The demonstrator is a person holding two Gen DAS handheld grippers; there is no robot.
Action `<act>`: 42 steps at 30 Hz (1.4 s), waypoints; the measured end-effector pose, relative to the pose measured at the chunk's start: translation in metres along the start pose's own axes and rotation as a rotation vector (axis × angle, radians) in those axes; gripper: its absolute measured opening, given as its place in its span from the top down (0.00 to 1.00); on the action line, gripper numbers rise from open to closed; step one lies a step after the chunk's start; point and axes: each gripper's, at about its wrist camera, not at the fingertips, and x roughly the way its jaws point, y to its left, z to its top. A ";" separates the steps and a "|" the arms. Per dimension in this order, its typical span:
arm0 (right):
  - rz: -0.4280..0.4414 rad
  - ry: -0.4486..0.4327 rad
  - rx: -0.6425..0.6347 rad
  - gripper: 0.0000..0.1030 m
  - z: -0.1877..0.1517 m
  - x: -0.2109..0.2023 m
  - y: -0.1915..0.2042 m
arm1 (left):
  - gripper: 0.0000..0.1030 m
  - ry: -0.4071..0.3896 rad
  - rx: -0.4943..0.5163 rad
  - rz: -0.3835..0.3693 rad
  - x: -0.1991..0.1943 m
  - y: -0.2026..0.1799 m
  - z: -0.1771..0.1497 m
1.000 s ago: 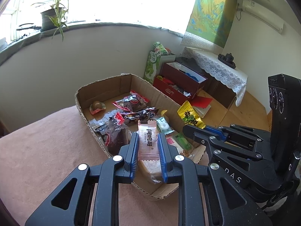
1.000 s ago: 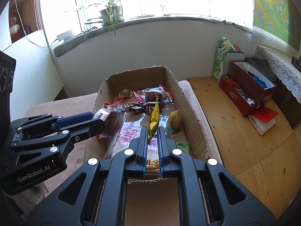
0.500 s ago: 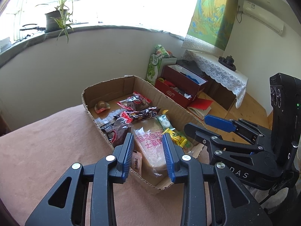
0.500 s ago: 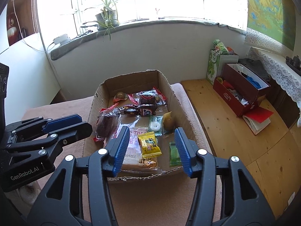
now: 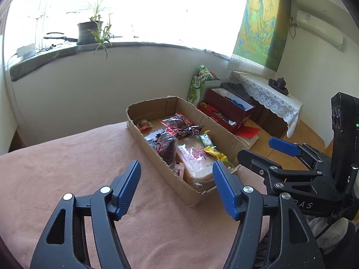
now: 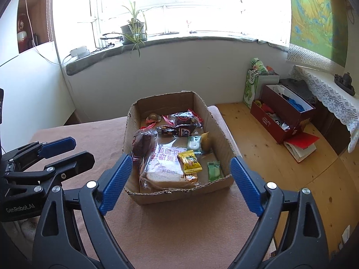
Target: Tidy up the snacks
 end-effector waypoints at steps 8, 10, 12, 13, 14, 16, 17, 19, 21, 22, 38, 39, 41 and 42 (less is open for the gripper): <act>-0.024 -0.025 0.018 0.04 -0.013 -0.022 0.010 | 0.31 -0.046 -0.019 0.052 -0.026 0.006 -0.012; -0.027 -0.027 0.025 0.04 -0.016 -0.026 0.010 | 0.31 -0.050 -0.012 0.065 -0.029 0.006 -0.013; -0.027 -0.027 0.029 0.04 -0.017 -0.028 0.011 | 0.30 -0.049 -0.014 0.070 -0.030 0.006 -0.013; -0.028 -0.027 0.031 0.04 -0.017 -0.028 0.011 | 0.30 -0.050 -0.014 0.075 -0.031 0.007 -0.014; -0.028 -0.028 0.030 0.04 -0.018 -0.029 0.011 | 0.30 -0.051 -0.012 0.081 -0.032 0.007 -0.014; -0.026 -0.028 0.028 0.04 -0.018 -0.028 0.011 | 0.26 -0.054 -0.008 0.087 -0.033 0.006 -0.015; -0.028 -0.029 0.028 0.04 -0.018 -0.029 0.011 | 0.26 -0.055 -0.010 0.087 -0.033 0.006 -0.015; -0.027 -0.028 0.027 0.04 -0.018 -0.028 0.011 | 0.26 -0.057 -0.011 0.087 -0.034 0.005 -0.015; -0.028 -0.029 0.027 0.04 -0.018 -0.029 0.011 | 0.26 -0.059 -0.002 0.092 -0.035 0.004 -0.016; -0.028 -0.028 0.028 0.04 -0.018 -0.029 0.011 | 0.26 -0.058 0.000 0.094 -0.035 0.003 -0.016; -0.029 -0.025 0.025 0.04 -0.018 -0.032 0.013 | 0.26 -0.051 -0.006 0.101 -0.035 0.005 -0.018; -0.030 -0.025 0.026 0.04 -0.018 -0.031 0.013 | 0.26 -0.051 -0.005 0.101 -0.035 0.006 -0.018; -0.030 -0.023 0.023 0.04 -0.019 -0.032 0.014 | 0.23 -0.048 -0.004 0.100 -0.035 0.006 -0.018; -0.032 -0.024 0.021 0.04 -0.019 -0.033 0.014 | 0.21 -0.048 -0.004 0.100 -0.035 0.007 -0.018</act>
